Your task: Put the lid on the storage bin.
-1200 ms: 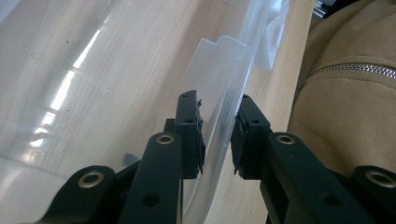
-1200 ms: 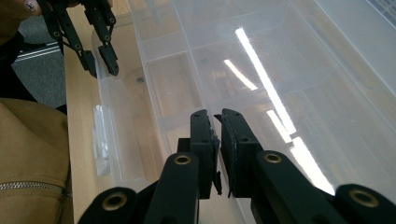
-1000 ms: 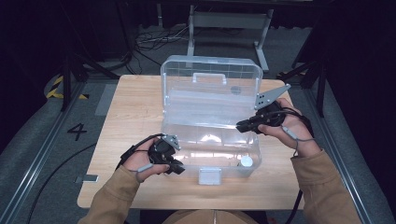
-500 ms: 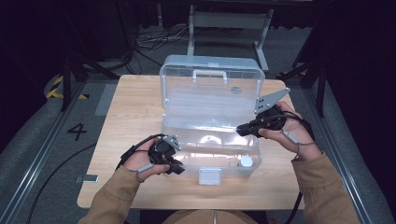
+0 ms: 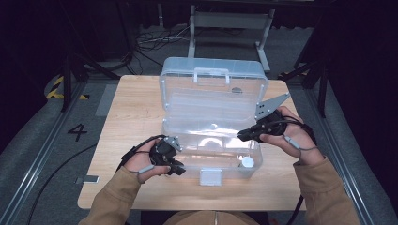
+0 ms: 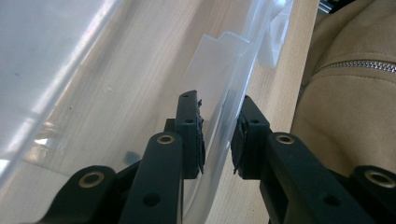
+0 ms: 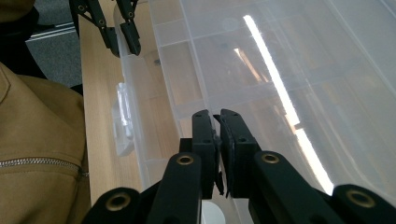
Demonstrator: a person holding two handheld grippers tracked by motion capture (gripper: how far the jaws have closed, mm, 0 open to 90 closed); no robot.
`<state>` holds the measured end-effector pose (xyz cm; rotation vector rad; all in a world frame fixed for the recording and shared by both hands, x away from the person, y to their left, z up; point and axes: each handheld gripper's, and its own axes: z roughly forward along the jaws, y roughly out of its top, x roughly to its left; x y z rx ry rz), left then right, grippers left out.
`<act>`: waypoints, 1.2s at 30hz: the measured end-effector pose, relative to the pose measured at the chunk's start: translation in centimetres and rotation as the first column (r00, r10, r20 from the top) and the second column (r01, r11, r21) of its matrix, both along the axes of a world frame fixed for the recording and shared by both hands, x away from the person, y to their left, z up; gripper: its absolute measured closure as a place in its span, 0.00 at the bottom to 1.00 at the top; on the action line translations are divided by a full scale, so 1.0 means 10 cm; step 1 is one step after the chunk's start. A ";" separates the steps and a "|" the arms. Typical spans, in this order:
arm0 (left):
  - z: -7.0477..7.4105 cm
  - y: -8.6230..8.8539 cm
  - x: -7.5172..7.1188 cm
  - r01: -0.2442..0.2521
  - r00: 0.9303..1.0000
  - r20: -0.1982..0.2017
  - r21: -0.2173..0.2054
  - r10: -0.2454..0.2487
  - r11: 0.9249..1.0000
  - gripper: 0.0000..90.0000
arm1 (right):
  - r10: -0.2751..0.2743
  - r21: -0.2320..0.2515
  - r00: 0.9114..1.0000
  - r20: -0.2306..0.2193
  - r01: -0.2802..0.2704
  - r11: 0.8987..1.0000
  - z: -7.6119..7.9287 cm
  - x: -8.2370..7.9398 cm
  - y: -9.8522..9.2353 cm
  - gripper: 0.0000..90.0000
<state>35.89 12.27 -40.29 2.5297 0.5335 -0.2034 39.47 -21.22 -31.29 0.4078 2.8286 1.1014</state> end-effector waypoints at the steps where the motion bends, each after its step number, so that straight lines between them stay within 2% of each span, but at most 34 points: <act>1: 0.00 0.00 0.00 0.000 1.000 0.000 0.000 0.000 1.000 0.83 | 0.002 0.000 1.000 -0.003 -0.002 1.000 -0.01 -0.01 0.00 0.95; 29: 0.00 0.00 -0.01 0.000 1.000 0.004 0.011 0.000 1.000 0.84 | 0.021 -0.013 1.000 0.001 -0.021 1.000 -0.06 -0.09 0.01 0.95; 34: 0.04 -0.01 -0.02 0.007 1.000 0.027 0.030 -0.008 1.000 0.84 | 0.017 -0.011 1.000 0.006 -0.017 1.000 -0.07 -0.10 0.01 0.95; 36: 0.08 0.01 -0.03 0.006 0.999 0.033 0.025 -0.006 1.000 0.84 | 0.017 -0.011 1.000 0.006 -0.017 1.000 -0.07 -0.10 0.01 0.95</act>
